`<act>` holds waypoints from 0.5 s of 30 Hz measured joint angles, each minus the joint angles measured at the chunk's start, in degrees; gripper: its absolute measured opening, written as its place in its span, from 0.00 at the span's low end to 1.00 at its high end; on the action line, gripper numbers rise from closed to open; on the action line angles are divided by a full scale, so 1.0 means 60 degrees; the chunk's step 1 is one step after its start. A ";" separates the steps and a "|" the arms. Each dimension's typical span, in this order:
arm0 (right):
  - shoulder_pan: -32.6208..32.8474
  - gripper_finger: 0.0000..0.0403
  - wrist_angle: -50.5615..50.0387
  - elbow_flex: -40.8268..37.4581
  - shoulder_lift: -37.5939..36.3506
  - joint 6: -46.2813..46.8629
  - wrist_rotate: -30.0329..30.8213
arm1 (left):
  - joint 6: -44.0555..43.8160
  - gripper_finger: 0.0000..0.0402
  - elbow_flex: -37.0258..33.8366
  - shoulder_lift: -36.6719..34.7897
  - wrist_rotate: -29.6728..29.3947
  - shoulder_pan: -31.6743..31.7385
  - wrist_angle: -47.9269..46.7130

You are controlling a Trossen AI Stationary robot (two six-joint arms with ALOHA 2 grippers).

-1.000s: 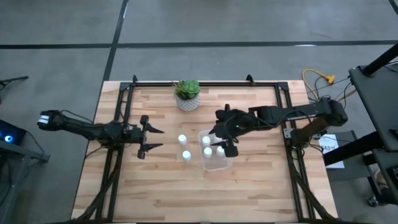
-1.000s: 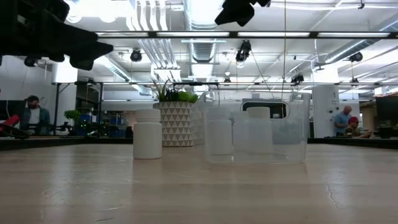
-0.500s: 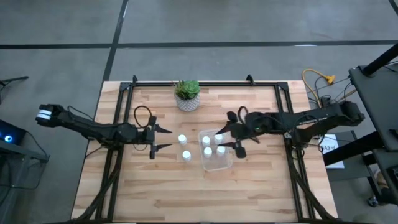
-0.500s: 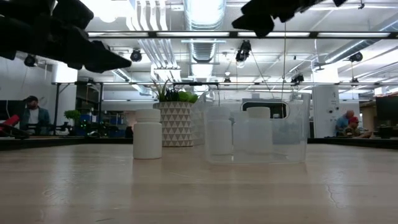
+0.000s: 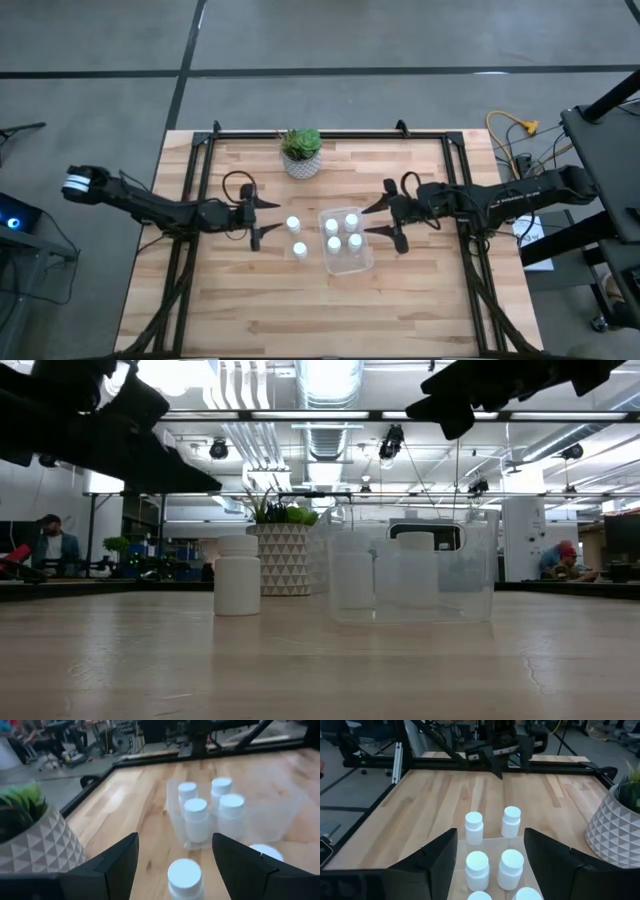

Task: Pick and place pill bottles into a basket
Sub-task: Put the white medicine bottle into the transparent bin

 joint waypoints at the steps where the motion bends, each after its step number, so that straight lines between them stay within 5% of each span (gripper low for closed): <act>1: 0.0002 0.54 0.0018 -0.0014 0.0002 0.0000 0.0000 | -0.0023 0.59 -0.0016 0.0148 0.0001 0.0022 0.0065; 15: 0.0002 0.54 0.0007 -0.0124 0.0095 0.0043 0.0000 | -0.0289 0.59 -0.0120 0.1989 -0.0077 0.0424 0.1532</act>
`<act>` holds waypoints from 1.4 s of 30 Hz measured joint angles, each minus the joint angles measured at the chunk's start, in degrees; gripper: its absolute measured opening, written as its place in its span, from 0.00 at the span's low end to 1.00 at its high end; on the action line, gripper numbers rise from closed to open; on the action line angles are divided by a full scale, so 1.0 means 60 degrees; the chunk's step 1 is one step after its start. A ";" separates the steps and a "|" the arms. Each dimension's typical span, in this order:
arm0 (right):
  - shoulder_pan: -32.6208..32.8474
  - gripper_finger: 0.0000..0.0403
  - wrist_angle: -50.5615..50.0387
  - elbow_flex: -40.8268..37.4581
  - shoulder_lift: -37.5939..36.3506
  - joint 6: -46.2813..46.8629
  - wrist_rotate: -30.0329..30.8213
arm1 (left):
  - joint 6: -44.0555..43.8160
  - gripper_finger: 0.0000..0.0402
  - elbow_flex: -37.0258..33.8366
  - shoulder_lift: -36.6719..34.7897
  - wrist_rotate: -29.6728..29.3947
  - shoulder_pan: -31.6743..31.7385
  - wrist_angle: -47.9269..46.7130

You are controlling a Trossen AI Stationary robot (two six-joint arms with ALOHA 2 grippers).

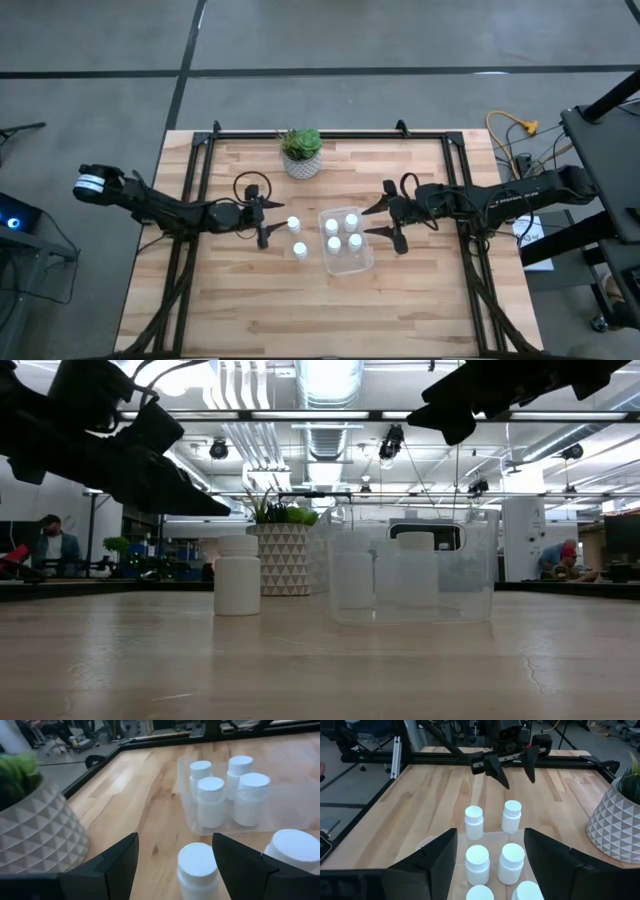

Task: Pick and place pill bottles into a basket
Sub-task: Put the white medicine bottle into the transparent bin

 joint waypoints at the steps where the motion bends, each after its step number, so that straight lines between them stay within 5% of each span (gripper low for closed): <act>1: 0.0000 0.54 0.0000 0.0000 0.0000 0.0010 0.0000 | -0.0017 0.59 0.0000 0.0088 0.0063 -0.0001 0.0102; 31: 0.0000 0.54 -0.0009 0.0000 0.0000 0.0099 -0.0018 | -0.0723 0.59 0.0084 0.2368 0.0827 0.0250 0.1274; 42: -0.0001 0.54 -0.0012 0.0000 0.0000 0.0204 -0.0080 | -0.0507 0.59 0.0095 0.3367 0.1674 0.0745 0.2926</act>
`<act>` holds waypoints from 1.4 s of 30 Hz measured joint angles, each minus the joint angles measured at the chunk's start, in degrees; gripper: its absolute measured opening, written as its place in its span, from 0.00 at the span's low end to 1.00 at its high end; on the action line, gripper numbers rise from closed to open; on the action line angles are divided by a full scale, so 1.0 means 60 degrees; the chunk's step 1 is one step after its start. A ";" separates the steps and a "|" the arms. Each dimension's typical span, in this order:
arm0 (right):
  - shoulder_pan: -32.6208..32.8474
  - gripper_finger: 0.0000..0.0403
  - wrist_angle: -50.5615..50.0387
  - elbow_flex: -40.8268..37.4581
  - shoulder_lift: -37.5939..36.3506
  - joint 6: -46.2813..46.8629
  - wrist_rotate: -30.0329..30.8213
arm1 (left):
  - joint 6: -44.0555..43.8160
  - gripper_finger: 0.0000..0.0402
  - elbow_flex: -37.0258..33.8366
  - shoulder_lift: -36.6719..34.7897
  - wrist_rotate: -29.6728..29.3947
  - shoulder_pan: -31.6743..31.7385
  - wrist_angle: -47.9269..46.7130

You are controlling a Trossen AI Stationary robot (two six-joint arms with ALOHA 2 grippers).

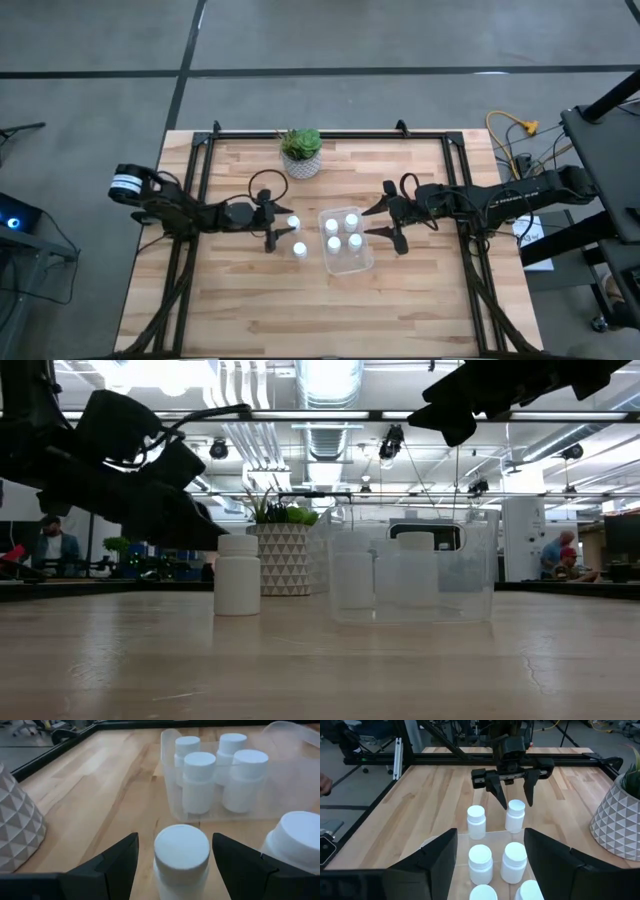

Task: Pick and place pill bottles into a basket
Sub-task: Put the white medicine bottle into the transparent bin

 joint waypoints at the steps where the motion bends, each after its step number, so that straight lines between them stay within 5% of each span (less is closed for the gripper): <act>1: -0.0001 0.54 -0.0006 0.0000 0.0000 0.0001 0.0003 | 0.0003 0.59 -0.0002 0.0084 0.0029 0.0022 0.0098; 42: 0.0001 0.54 -0.0006 -0.0025 0.0000 0.0047 -0.0025 | -0.0482 0.59 0.0036 0.0930 0.0749 0.0235 0.0636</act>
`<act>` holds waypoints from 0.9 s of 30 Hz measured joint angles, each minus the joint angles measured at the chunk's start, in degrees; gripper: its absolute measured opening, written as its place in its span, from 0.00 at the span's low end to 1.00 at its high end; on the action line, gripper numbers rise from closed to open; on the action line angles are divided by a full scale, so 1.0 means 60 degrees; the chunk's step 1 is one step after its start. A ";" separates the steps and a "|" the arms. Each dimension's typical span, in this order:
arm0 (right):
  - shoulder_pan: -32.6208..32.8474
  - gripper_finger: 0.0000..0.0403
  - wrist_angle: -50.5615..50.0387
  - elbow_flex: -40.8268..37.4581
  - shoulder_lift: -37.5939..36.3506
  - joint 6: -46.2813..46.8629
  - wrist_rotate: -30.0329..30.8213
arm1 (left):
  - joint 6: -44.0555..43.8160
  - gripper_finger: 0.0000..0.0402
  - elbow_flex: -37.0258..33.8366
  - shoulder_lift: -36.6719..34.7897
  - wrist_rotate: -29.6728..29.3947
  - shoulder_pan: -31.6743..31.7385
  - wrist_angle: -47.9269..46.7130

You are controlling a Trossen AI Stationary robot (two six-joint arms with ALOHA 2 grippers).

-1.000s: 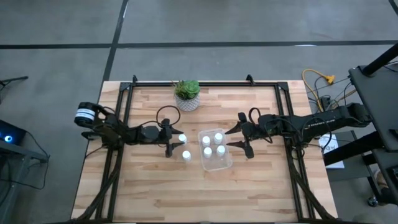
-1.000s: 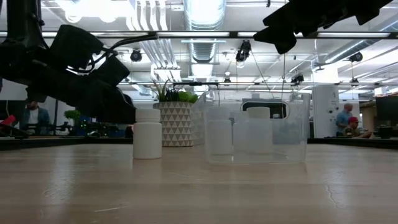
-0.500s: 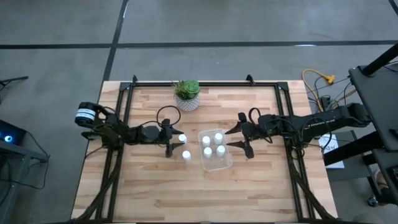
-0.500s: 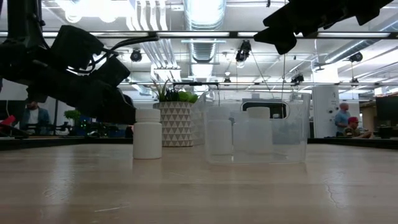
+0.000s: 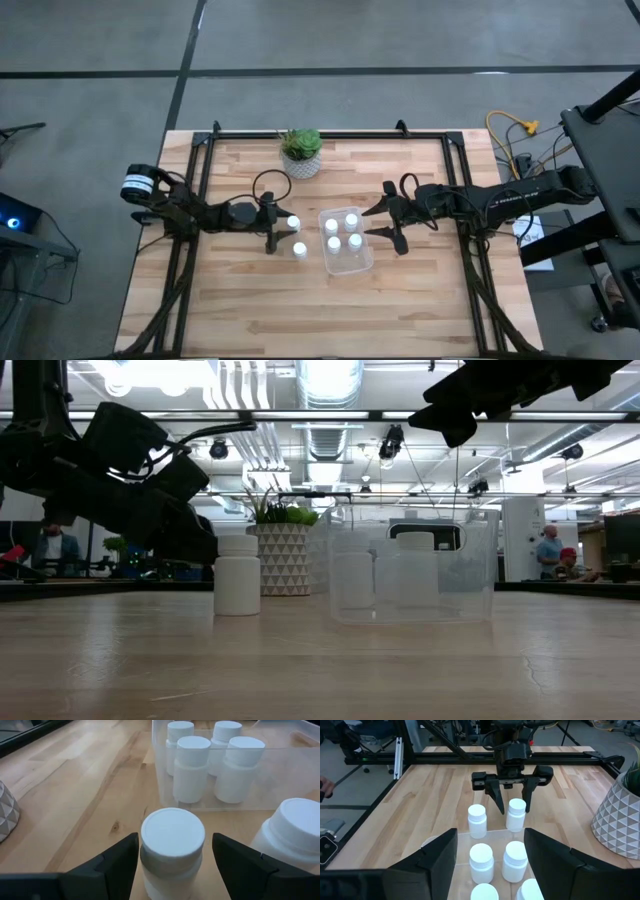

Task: Pick and place pill bottles into a basket
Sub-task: Put the white medicine bottle into the transparent bin

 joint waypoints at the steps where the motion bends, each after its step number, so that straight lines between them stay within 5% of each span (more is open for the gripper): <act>1: 0.0000 0.54 0.0000 0.0000 0.0000 0.0000 -0.0003 | 0.0000 0.59 0.0000 0.0037 0.0000 -0.0003 0.0017; 27: 0.0000 0.54 0.0004 -0.0047 0.0000 -0.0044 -0.0025 | -0.0168 0.59 0.0263 0.2039 -0.0047 0.0000 0.1355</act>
